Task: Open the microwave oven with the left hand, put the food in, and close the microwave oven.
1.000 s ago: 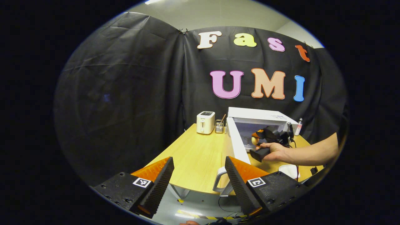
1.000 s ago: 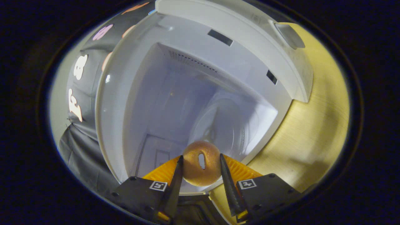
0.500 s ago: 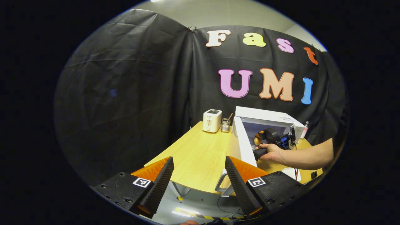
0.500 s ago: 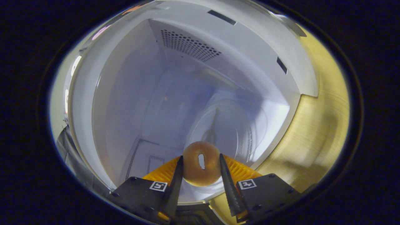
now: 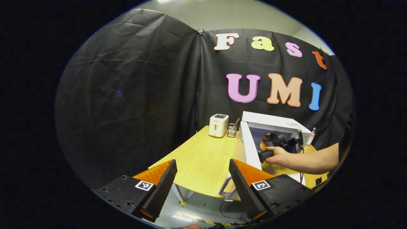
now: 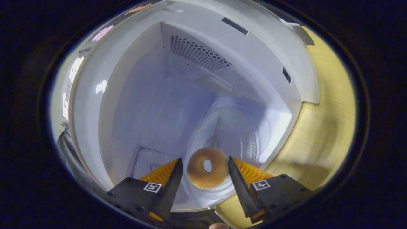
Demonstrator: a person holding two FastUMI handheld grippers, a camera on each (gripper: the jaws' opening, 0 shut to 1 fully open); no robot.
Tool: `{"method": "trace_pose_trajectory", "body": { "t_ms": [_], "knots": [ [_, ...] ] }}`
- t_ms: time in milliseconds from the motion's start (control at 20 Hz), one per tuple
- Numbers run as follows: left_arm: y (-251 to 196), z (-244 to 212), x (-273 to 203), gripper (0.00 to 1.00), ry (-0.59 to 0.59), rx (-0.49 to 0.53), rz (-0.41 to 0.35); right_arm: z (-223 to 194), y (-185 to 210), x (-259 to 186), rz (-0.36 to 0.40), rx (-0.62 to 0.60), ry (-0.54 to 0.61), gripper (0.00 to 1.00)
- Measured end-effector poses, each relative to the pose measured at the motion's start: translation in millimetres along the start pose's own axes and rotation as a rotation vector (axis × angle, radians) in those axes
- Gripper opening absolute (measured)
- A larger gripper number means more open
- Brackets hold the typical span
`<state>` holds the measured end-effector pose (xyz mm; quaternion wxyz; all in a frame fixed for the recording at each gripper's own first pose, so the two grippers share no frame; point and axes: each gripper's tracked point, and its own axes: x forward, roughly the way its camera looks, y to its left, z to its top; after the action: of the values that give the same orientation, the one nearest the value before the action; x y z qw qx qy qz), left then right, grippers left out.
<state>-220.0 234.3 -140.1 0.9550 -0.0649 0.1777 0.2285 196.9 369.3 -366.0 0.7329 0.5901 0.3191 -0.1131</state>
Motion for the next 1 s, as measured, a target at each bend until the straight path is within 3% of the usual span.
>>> {"method": "trace_pose_trajectory", "body": {
  "t_ms": [50,150,200,600,850,1000],
  "knots": [
    [1,-2,-1,0.94,0.001,-0.001,0.002,-1,0,-3,0.001,-0.012,0.006,0.88],
    [2,-3,-3,0.99,0.0,-0.003,0.001,1,-1,-6,0.003,-0.034,0.006,0.88],
    [3,-3,-4,0.94,0.0,-0.003,0.001,1,1,-8,0.005,-0.04,0.005,0.88],
    [1,-2,-11,0.98,-0.023,0.006,-0.025,6,1,-32,0.025,-0.107,0.015,0.88],
    [21,-4,-8,0.96,-0.04,0.045,-0.002,9,-1,-81,0.085,-0.253,0.067,0.88],
    [28,-5,-2,0.94,-0.046,0.072,0.002,22,-4,-108,0.145,-0.409,0.106,0.88]
  ]
}}
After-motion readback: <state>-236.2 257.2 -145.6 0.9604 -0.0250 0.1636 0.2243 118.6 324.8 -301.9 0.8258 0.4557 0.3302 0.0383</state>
